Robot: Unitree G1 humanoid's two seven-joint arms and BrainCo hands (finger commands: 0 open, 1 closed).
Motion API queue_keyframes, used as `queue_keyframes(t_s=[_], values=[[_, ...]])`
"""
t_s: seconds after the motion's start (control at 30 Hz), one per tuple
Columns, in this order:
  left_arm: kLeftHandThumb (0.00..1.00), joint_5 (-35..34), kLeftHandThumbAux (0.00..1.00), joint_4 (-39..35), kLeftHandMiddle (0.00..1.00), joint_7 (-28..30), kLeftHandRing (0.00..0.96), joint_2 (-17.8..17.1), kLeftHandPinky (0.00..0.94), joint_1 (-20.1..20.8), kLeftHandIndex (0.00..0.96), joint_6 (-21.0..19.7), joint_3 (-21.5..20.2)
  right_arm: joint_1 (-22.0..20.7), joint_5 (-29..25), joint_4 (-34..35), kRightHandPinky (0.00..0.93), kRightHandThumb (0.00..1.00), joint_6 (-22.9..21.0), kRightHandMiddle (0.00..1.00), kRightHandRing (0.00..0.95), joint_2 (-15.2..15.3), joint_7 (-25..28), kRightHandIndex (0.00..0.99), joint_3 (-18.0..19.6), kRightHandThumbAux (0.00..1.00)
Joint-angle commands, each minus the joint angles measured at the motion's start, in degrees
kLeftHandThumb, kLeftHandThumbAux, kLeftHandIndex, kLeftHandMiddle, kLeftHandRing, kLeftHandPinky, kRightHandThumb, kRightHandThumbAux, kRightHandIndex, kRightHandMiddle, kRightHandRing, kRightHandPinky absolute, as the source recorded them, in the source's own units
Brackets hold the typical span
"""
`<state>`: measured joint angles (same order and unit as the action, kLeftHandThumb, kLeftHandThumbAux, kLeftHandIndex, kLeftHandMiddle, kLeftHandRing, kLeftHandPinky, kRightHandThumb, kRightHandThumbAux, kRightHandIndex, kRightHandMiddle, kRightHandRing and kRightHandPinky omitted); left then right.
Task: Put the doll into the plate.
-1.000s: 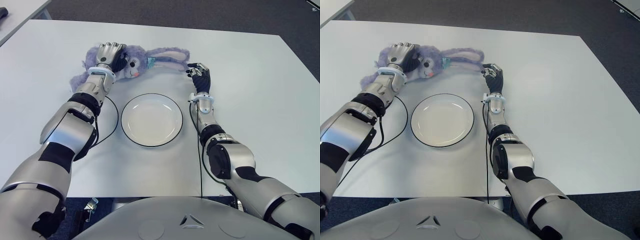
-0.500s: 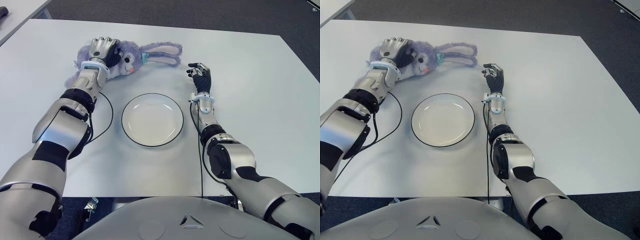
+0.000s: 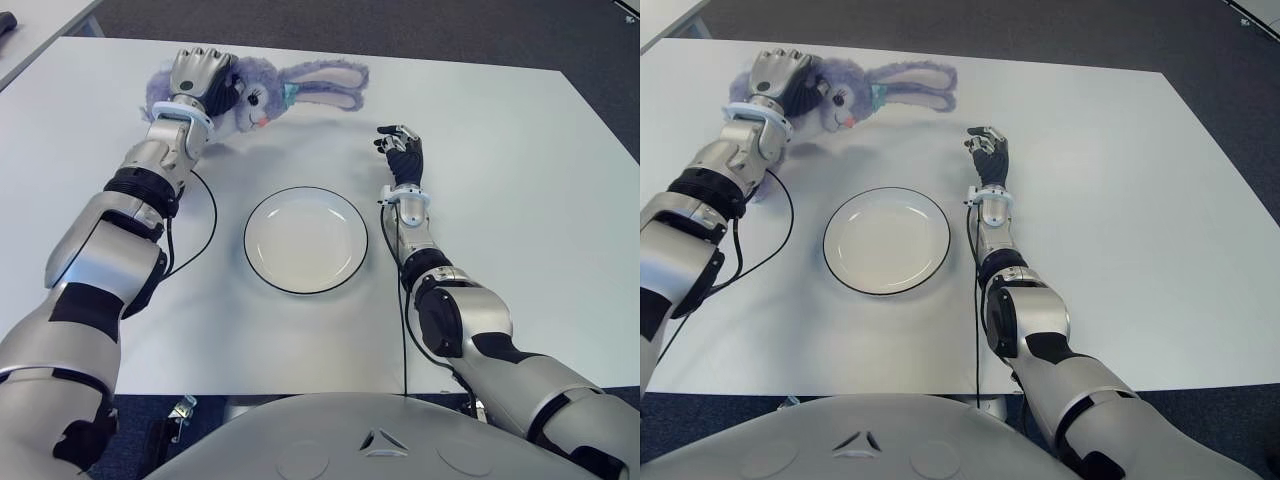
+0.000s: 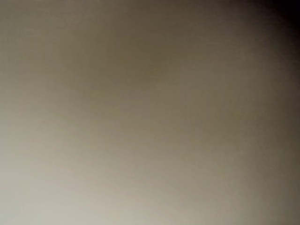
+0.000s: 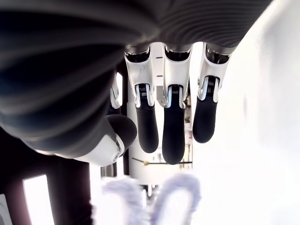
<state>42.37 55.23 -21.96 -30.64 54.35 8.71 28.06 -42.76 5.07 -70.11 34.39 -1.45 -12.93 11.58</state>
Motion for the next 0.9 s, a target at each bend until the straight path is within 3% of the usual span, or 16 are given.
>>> queue_keyframes(t_s=[0.03,0.3,0.43,0.6,0.9], values=[[0.742,1.26,0.694,-7.54,0.818,4.68,0.812,-2.14,0.770,-3.46,0.442,-1.41,-0.01,12.90,0.48,-7.08,0.345,0.722,-3.36,0.353,0.404,-1.36,-0.07,0.415,-0.26,0.730],[0.741,1.50,0.695,-14.64,0.817,8.01,0.811,-4.70,0.780,-5.54,0.442,-2.29,-1.12,12.86,0.43,-7.12,0.341,0.720,-3.45,0.351,0.388,-1.32,0.09,0.414,-0.25,0.730],[0.742,1.69,0.695,-21.03,0.814,11.47,0.809,-6.03,0.770,-7.03,0.442,-4.85,-2.20,12.86,0.55,-7.13,0.345,0.718,-3.49,0.352,0.382,-1.26,0.12,0.414,-0.37,0.731],[0.743,2.09,0.695,-28.44,0.812,14.68,0.809,-6.74,0.793,-9.01,0.442,-7.36,-3.46,12.83,0.61,-7.16,0.363,0.718,-3.68,0.354,0.387,-1.21,0.12,0.413,-0.45,0.731],[0.746,2.67,0.695,-34.70,0.818,17.15,0.817,-6.94,0.823,-10.92,0.442,-8.59,-4.82,12.69,0.46,-7.20,0.354,0.722,-4.10,0.356,0.416,-1.24,0.41,0.415,-0.36,0.730]])
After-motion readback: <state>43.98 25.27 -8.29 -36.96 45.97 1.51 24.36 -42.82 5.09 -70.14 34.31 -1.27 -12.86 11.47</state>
